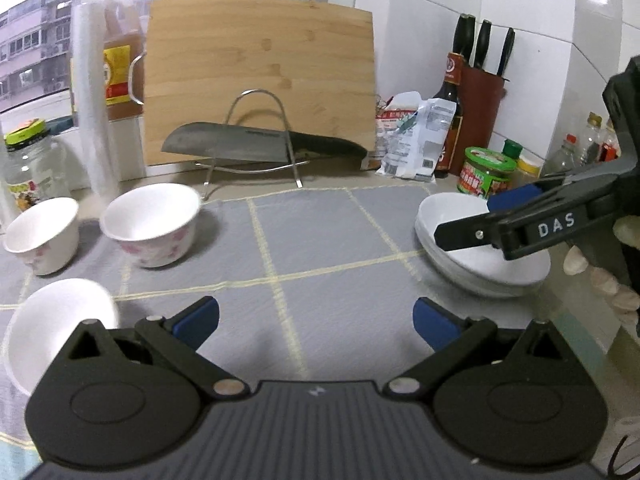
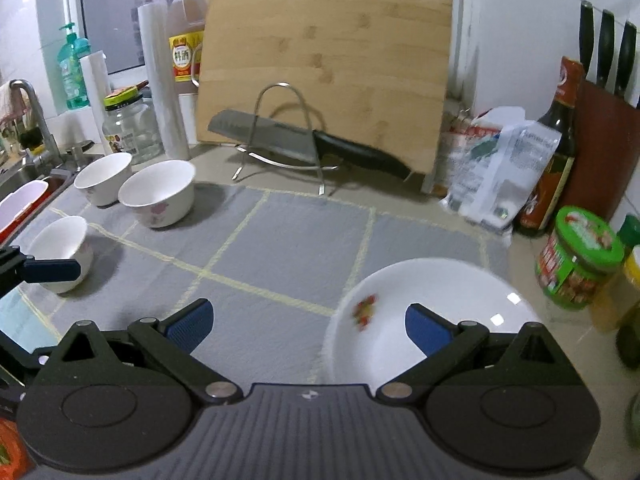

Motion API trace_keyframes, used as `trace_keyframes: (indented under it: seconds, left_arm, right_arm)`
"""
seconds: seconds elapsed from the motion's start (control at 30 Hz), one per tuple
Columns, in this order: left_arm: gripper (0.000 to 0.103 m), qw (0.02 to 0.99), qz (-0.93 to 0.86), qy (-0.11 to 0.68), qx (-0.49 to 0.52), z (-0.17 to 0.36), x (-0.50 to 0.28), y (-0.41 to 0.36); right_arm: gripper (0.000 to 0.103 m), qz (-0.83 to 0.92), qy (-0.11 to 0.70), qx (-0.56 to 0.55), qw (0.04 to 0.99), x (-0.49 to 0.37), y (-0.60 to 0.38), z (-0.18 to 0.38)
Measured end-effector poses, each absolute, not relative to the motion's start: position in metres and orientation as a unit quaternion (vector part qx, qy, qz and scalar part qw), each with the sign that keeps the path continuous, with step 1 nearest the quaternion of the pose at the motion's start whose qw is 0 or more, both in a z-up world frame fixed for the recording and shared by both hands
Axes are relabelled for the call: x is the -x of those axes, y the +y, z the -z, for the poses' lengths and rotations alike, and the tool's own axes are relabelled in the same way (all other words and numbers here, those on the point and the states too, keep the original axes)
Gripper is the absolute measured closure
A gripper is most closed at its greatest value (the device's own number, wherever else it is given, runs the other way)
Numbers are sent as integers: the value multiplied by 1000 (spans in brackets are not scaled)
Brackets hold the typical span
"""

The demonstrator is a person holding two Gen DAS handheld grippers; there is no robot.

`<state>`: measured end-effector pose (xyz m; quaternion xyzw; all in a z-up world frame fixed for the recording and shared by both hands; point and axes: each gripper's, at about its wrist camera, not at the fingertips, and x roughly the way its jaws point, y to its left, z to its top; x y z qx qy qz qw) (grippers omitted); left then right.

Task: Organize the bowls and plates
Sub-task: 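Move the right gripper to the plain white bowl and grasp its rim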

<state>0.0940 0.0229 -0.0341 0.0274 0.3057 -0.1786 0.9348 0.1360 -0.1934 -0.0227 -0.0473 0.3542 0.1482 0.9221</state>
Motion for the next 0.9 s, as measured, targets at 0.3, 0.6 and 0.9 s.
trace_keyframes:
  seconds: [0.3, 0.6, 0.9]
  left_arm:
    - [1, 933, 190, 301, -47, 37, -75, 89]
    - [1, 934, 151, 320, -41, 48, -67, 154]
    - [1, 935, 122, 328, -56, 67, -74, 186]
  right_arm:
    - [0, -136, 369, 43, 918, -120, -121, 27]
    - [0, -169, 367, 48, 913, -120, -56, 29]
    - [0, -205, 374, 55, 903, -123, -17, 35]
